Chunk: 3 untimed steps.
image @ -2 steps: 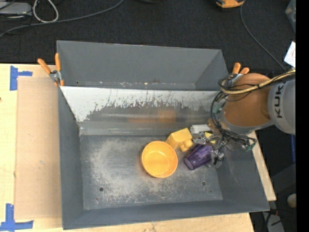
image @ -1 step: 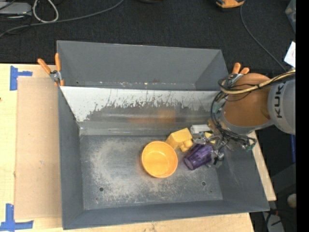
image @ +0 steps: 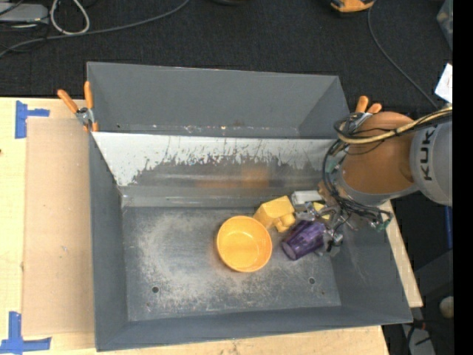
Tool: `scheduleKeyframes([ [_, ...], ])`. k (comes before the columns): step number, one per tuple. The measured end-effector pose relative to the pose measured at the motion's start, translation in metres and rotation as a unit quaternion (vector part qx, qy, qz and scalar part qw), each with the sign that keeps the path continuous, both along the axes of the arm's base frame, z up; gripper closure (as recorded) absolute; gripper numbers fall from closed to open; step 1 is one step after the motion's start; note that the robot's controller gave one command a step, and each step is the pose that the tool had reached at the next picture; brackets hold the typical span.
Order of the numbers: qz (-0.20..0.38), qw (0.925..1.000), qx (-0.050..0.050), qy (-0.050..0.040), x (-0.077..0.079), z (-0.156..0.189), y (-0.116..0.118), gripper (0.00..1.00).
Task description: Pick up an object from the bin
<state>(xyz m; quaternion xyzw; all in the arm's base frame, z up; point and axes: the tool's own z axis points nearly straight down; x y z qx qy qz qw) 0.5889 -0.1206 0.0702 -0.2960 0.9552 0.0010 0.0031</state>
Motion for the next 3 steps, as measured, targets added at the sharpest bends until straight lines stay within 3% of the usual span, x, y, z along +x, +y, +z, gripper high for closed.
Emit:
scheduleKeyframes([
  [1,0.000,1.0000,0.001,0.0048,-0.003,0.038,0.002,1.00],
  [2,0.000,1.0000,0.001,0.0031,-0.002,0.065,0.003,1.00],
  [3,0.000,1.0000,0.002,0.0065,-0.003,0.079,0.004,1.00],
])
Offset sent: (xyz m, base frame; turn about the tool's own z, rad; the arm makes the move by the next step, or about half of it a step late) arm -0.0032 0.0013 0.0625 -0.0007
